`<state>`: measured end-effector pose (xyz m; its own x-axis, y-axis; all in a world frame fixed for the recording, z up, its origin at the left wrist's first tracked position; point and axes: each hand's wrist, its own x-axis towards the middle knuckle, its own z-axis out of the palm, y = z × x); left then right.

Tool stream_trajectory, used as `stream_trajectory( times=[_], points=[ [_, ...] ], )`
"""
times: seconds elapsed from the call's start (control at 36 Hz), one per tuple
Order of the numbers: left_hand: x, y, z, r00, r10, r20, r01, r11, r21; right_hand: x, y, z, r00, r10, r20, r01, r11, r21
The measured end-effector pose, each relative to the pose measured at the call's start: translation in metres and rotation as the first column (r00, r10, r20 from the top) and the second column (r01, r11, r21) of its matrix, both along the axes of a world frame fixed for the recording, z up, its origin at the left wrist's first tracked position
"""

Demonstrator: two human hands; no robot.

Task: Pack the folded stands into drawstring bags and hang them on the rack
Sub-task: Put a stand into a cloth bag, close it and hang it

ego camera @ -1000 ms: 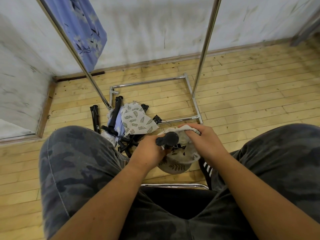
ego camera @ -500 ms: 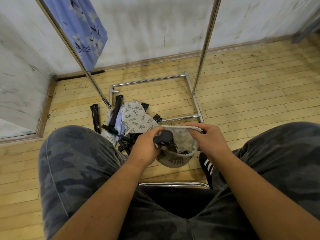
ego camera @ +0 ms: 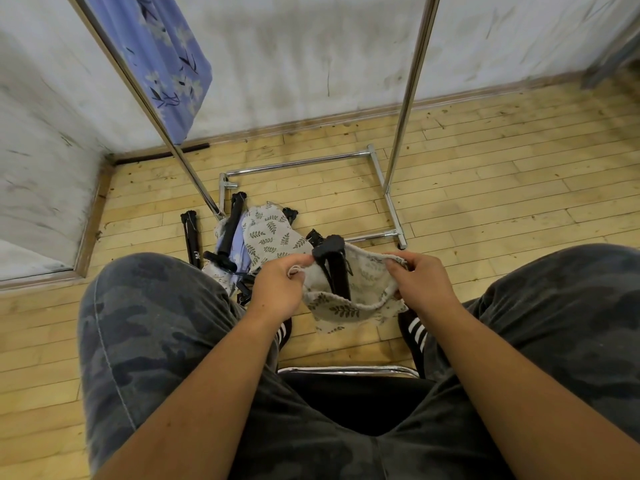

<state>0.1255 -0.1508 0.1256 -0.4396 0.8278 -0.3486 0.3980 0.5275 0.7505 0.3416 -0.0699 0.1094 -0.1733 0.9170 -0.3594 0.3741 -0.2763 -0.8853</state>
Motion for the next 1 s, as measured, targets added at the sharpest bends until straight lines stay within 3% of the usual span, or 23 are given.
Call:
stream_trajectory(
  times=[0.14, 0.31, 0.5, 0.67, 0.75, 0.86, 0.92, 1.0],
  points=[
    [0.003, -0.001, 0.001, 0.998, -0.013, 0.068, 0.013, 1.0, 0.002, -0.001, -0.003, 0.005, 0.999, 0.002, -0.048, -0.003, 1.0, -0.02],
    [-0.002, 0.001, -0.007, 0.994, 0.107, 0.013, -0.107, 0.994, -0.012, -0.002, -0.001, 0.0, 0.991, -0.054, -0.121, 0.047, 0.997, -0.061],
    [-0.008, 0.008, -0.01, 0.888, 0.376, 0.264, -0.374, 0.926, -0.06, 0.001, 0.002, -0.01, 0.997, -0.057, -0.06, 0.056, 0.998, -0.02],
    [-0.009, 0.013, -0.011, 0.807, 0.453, 0.379, -0.421, 0.891, -0.168, -0.004, 0.0, -0.009, 0.999, 0.019, -0.044, -0.019, 1.0, 0.011],
    [-0.007, 0.011, -0.008, 0.848, 0.371, 0.379, -0.298, 0.924, -0.24, -0.006, -0.001, -0.007, 0.995, 0.077, -0.057, -0.076, 0.997, 0.024],
    [-0.002, 0.005, -0.013, 0.978, 0.088, 0.191, -0.048, 0.978, -0.205, -0.007, -0.002, -0.005, 0.993, 0.102, -0.062, -0.101, 0.995, 0.021],
    [-0.001, 0.003, -0.016, 0.997, -0.019, 0.078, 0.034, 0.978, -0.205, -0.006, -0.001, -0.005, 0.995, 0.093, -0.038, -0.092, 0.995, 0.03],
    [0.002, 0.004, -0.015, 0.995, -0.09, 0.045, 0.098, 0.973, -0.21, -0.003, -0.001, -0.004, 0.997, 0.075, -0.011, -0.075, 0.997, 0.034]
  ],
)
